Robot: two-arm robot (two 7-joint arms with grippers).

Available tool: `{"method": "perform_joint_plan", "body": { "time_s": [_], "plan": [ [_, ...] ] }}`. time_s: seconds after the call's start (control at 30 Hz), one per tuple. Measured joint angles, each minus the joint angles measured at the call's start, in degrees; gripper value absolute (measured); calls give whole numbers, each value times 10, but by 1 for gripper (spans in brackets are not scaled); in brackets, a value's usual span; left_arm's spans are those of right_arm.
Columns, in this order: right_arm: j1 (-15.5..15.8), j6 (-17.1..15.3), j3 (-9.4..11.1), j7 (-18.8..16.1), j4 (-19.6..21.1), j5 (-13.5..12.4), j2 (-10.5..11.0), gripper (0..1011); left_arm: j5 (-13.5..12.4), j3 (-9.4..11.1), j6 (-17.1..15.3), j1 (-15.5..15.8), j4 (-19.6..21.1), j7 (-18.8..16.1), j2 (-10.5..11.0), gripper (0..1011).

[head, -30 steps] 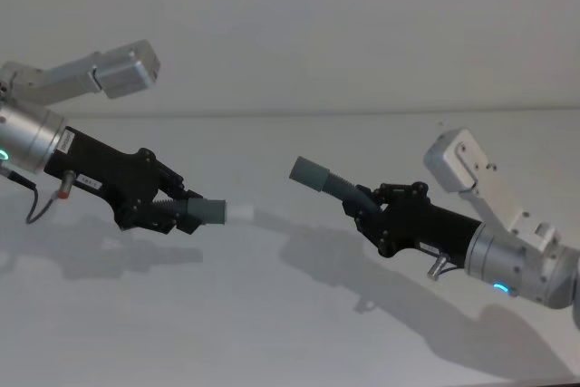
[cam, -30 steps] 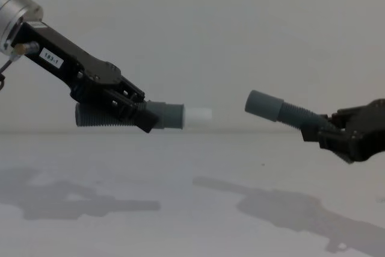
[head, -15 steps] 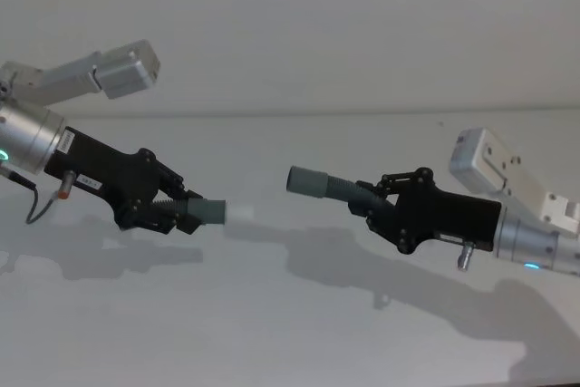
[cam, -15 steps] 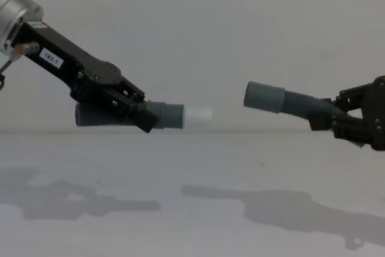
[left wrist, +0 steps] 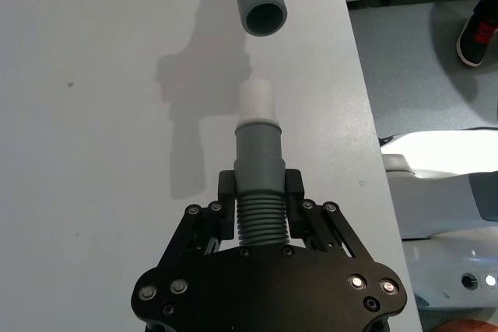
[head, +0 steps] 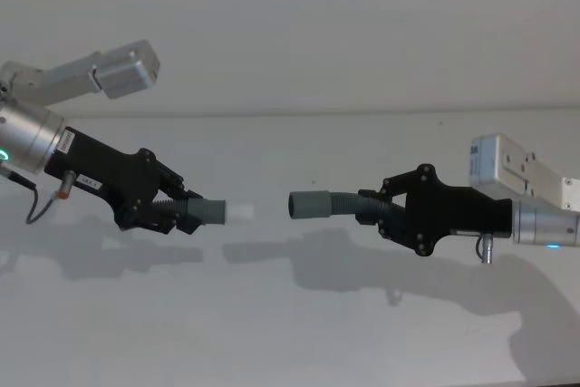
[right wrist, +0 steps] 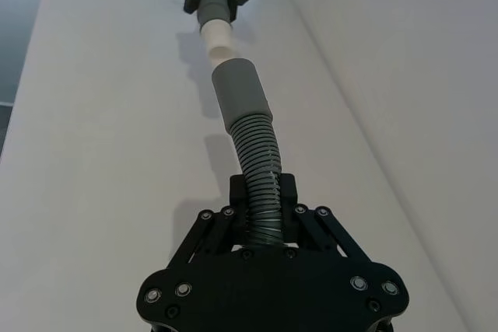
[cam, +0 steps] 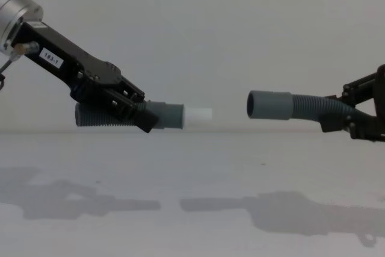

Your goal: Use both hands to pick up one end of the pipe from the table, align the ends, and insert them.

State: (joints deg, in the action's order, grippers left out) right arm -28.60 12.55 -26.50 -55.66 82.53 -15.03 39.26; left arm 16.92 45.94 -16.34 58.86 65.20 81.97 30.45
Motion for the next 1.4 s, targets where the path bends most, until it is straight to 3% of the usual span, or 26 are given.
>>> {"method": "perform_joint_plan", "body": {
  "time_s": [0.3,0.67,1.4],
  "plan": [
    [-23,8,-17,-13,-5,24,5,213,0,0,0,0,0,0,0,335],
    [-39,4,-29,4,-10,54,4,213,0,0,0,0,0,0,0,335],
    [-39,-8,-44,25,-3,65,2,213,0,0,0,0,0,0,0,335]
  ]
}}
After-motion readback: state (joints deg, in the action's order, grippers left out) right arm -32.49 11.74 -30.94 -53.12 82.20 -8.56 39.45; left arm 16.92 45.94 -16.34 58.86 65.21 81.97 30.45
